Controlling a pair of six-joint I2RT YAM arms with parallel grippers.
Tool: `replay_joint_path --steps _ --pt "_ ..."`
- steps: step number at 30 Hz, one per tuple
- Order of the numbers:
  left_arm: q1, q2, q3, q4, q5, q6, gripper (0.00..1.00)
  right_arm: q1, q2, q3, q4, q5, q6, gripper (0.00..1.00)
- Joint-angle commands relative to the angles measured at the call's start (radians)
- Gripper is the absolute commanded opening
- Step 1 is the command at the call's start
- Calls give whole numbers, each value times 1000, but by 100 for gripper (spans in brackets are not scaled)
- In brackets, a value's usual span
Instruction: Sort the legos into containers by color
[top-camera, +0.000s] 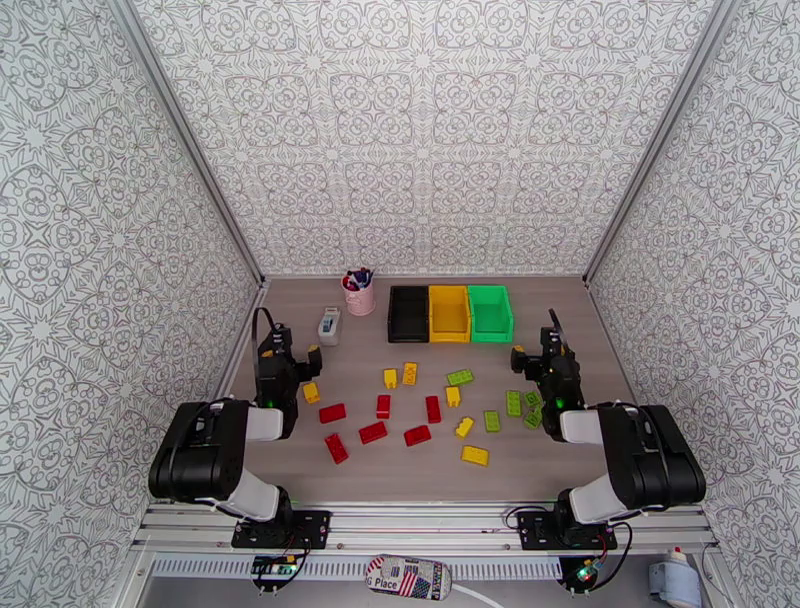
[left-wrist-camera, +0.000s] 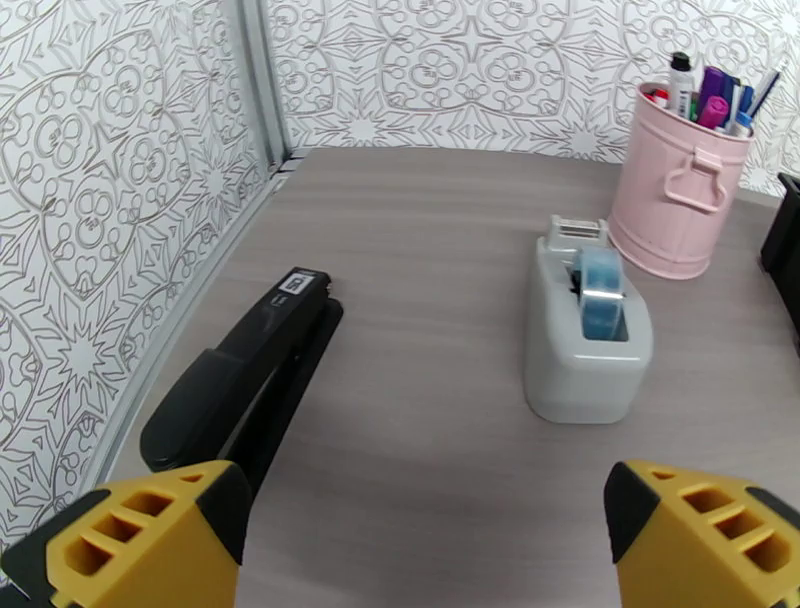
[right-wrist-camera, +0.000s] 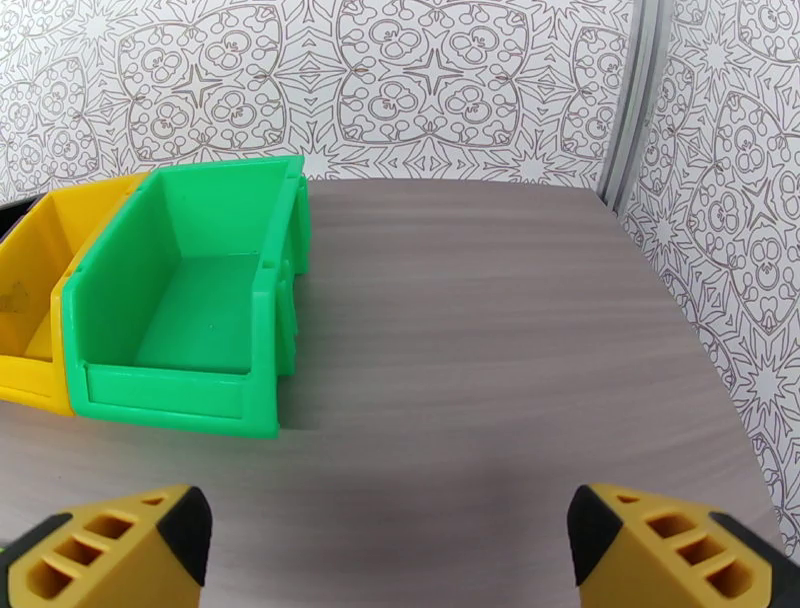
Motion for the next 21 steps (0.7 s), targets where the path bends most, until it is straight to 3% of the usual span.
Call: replay_joint_path --steps 1,21 --pt "-4 -11 15 0 31 27 99 -6 -4 19 -7 -8 -7 99" --pt "20 -12 27 -24 82 15 100 -6 -4 19 -6 -8 -7 99"
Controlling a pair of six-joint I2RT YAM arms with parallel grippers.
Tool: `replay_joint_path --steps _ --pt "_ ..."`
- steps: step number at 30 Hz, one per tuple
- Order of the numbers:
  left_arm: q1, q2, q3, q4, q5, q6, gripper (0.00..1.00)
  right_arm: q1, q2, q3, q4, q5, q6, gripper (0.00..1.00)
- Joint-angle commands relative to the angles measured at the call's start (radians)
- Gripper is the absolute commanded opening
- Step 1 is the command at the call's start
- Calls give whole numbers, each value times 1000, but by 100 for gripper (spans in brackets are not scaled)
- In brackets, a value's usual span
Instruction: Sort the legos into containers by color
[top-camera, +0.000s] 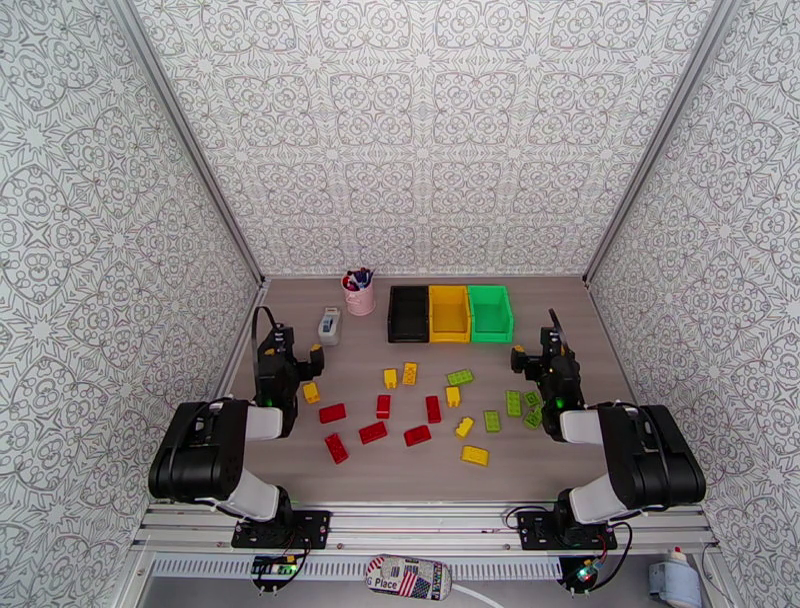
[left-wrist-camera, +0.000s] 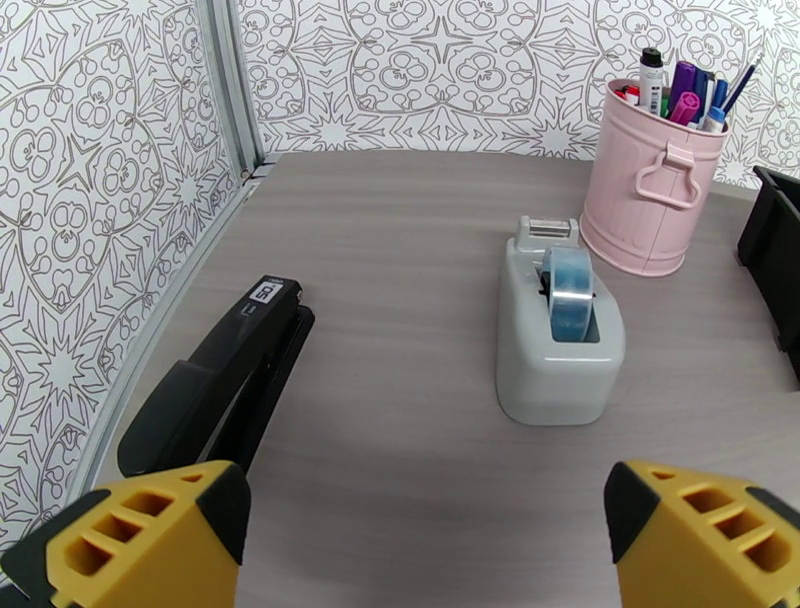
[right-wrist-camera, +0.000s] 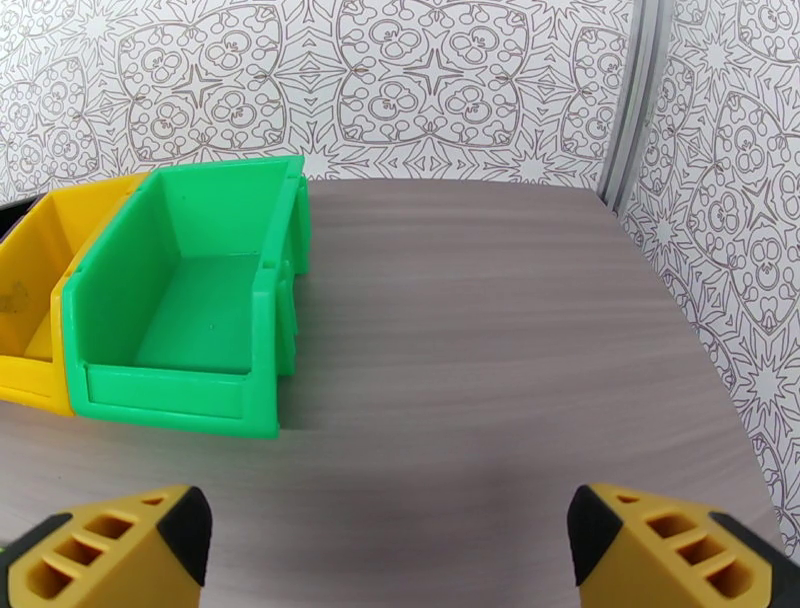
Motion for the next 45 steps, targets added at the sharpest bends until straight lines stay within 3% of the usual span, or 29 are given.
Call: replay_joint_path --steps 1,22,25,31,33,37,41,45 --pt "9 -12 16 -12 22 15 99 -7 -4 19 -6 -9 -8 99" --pt "25 -13 16 -14 54 5 99 -7 -3 22 -8 -9 -6 99" --pt "29 -71 6 -41 26 -9 100 -5 -26 17 -16 17 7 99" --pt "-33 -366 65 -336 -146 -31 99 -7 -313 54 -315 101 60 99" --pt "-62 -483 77 -413 -187 -81 99 -6 -413 100 -498 129 150 99" --pt "-81 -736 132 -701 -281 -318 99 -9 -525 270 -1006 191 385 99" --pt "-83 -956 160 -984 -267 -436 99 -10 -537 351 -1256 -75 448 99" --pt "-71 -1166 158 -1260 -286 -594 99 -11 -584 292 -1310 -191 531 99"
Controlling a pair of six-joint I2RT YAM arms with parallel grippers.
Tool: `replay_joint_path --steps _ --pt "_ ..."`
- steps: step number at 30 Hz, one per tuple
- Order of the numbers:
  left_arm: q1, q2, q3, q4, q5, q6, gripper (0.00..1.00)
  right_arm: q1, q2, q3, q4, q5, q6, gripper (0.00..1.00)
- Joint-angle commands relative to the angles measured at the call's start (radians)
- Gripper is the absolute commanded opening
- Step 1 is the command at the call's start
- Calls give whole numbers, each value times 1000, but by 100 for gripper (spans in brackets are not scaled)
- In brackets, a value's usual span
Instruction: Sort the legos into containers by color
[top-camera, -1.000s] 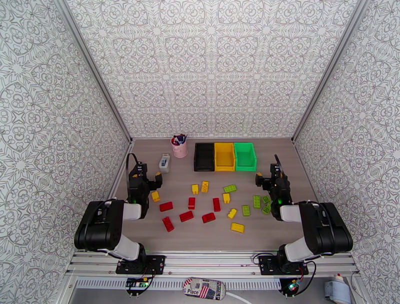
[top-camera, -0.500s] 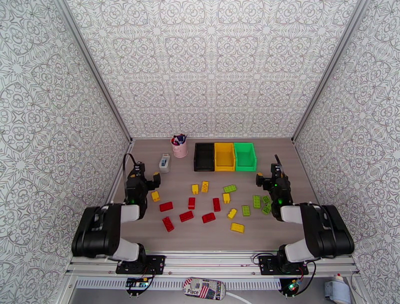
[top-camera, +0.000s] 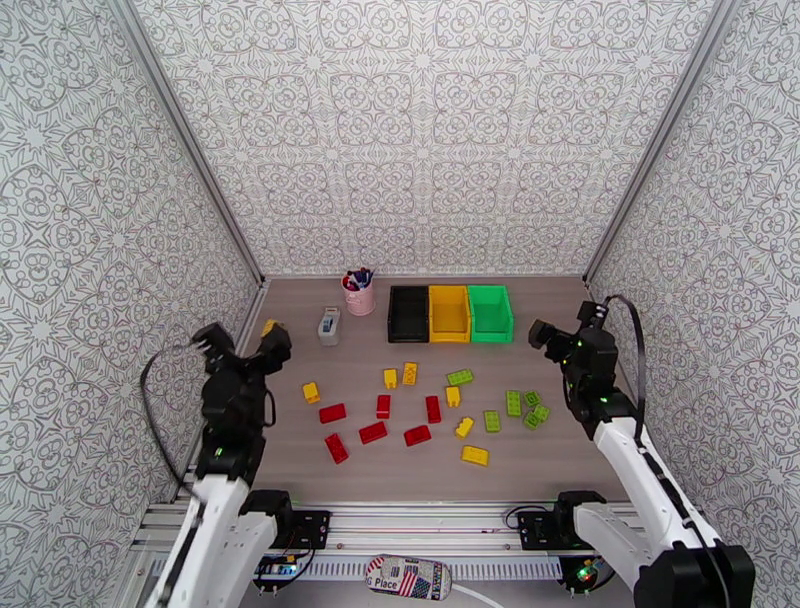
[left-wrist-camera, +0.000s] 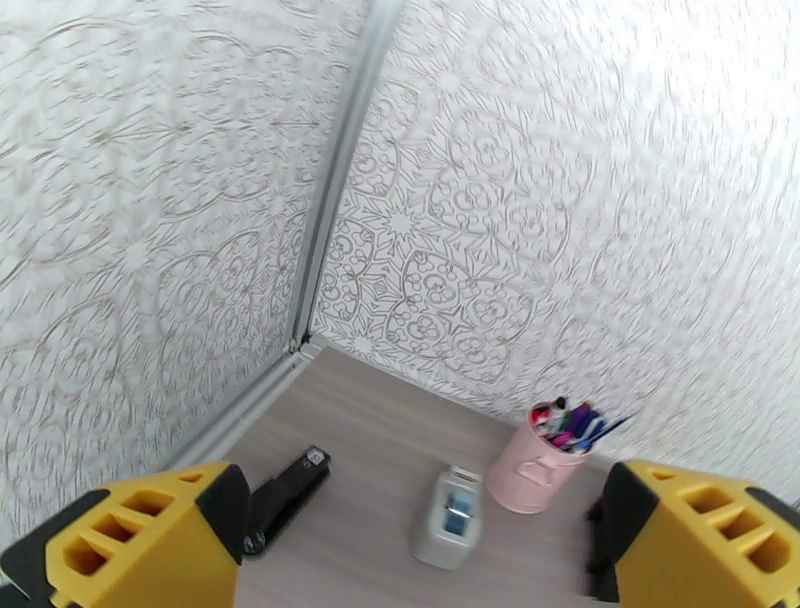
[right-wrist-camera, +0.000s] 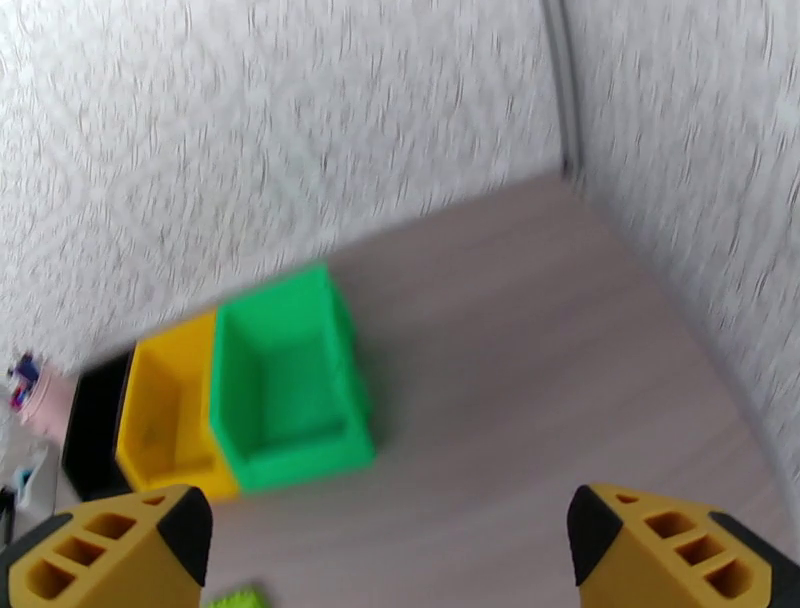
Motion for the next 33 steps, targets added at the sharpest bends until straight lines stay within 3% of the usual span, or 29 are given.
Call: replay_joint_path --steps 1,5,7,10,12,14,17,20,26,33 --pt "17 -137 7 -397 11 -201 99 -6 -24 -45 -222 -188 111 98" --pt "43 -207 22 -561 195 -294 99 -5 34 -30 -261 -338 103 85" --pt "40 -177 24 -597 293 -327 99 1 68 -29 -270 -362 104 84" --pt "14 -76 -2 -552 484 -364 99 31 124 -14 -291 -349 100 84" --pt "-52 6 -19 -502 543 -395 99 63 164 0 -294 -345 103 84" --pt "-178 74 -25 -456 497 -414 99 106 203 18 -301 -326 113 83" --pt "-455 169 -2 -421 240 -430 99 184 257 46 -301 -289 144 81" --pt "-638 293 33 -374 88 -441 99 267 298 67 -287 -261 176 79" --pt "-733 536 91 -274 102 -488 99 443 412 151 -288 -212 193 79" --pt "-771 619 107 -237 106 -538 99 575 561 268 -313 -168 193 74"
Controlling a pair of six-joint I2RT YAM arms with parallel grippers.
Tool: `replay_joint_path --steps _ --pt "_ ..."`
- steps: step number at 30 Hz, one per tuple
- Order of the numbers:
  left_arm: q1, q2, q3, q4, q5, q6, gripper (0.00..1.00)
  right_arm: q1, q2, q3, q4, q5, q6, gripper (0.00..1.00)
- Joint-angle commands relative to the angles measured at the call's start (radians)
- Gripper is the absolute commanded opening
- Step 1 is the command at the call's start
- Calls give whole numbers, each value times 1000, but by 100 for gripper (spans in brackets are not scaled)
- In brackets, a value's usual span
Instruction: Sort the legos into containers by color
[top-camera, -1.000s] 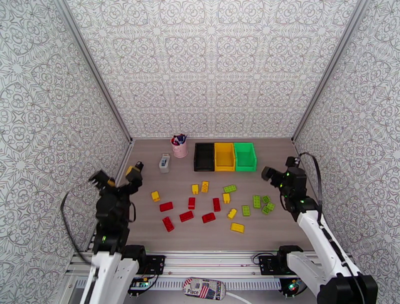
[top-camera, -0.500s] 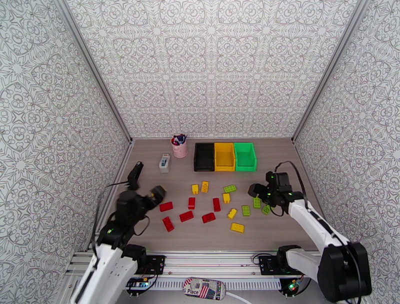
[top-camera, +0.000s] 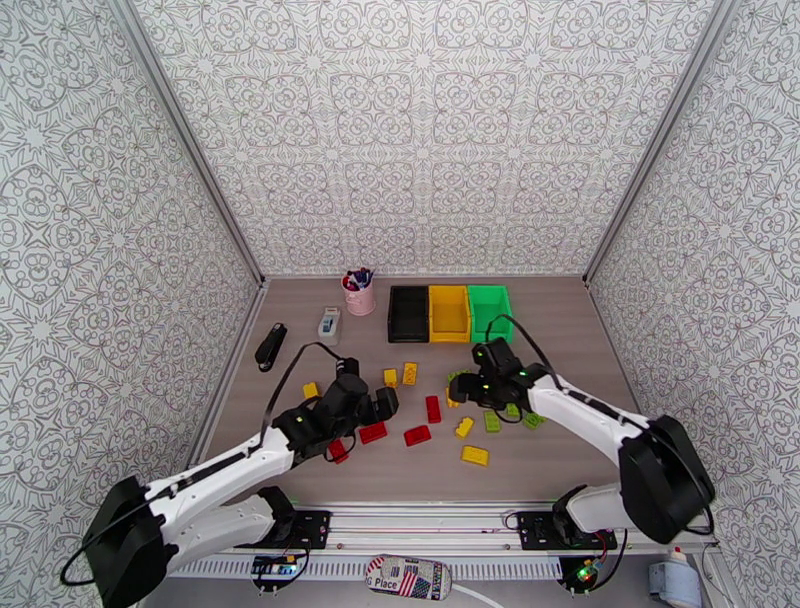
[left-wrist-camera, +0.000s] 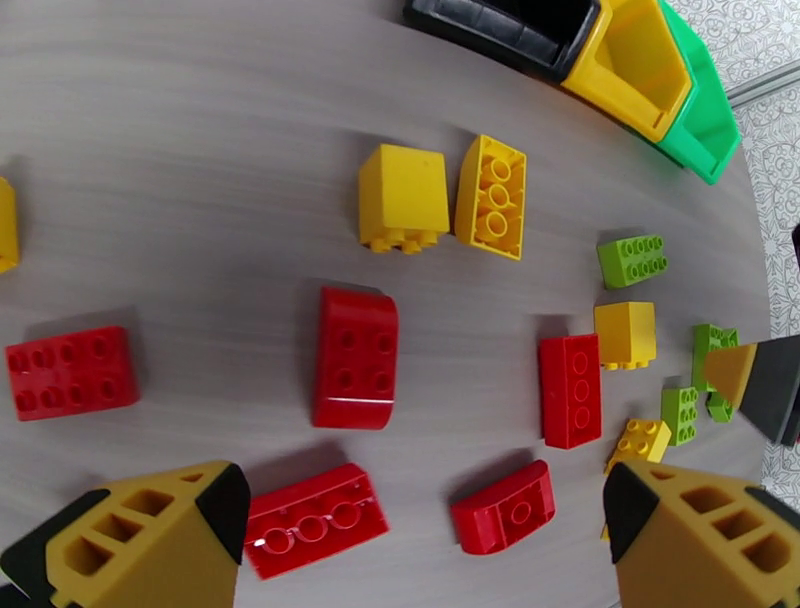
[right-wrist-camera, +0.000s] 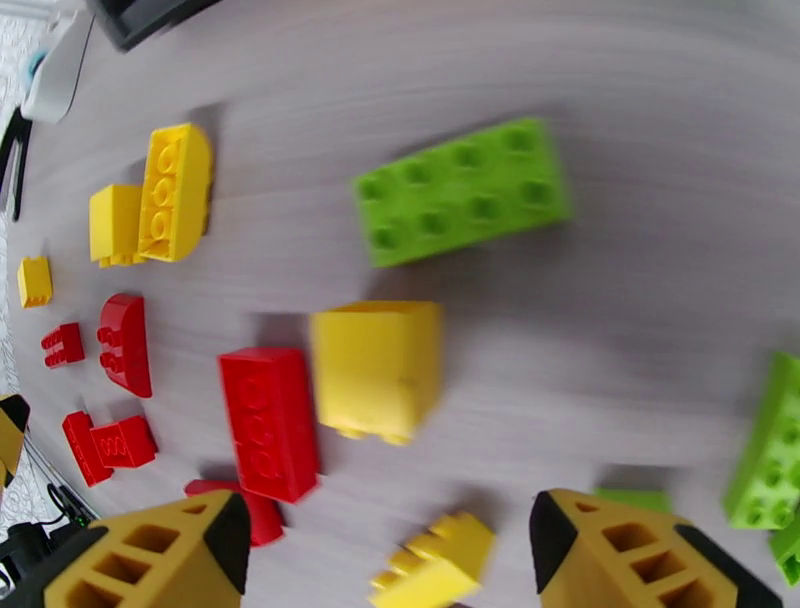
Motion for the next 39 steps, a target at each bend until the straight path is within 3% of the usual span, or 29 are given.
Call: replay_joint_path --steps 1,10,30,39 --pt "-11 5 25 46 -16 -42 99 50 65 75 -38 57 12 73" --pt "-10 -44 -24 52 -13 -62 99 103 158 182 -125 193 25 66" --pt "-12 -43 -47 77 -3 -60 99 103 304 242 -107 221 23 54" --pt "-11 15 -11 85 45 -57 99 101 298 246 -114 220 12 33"
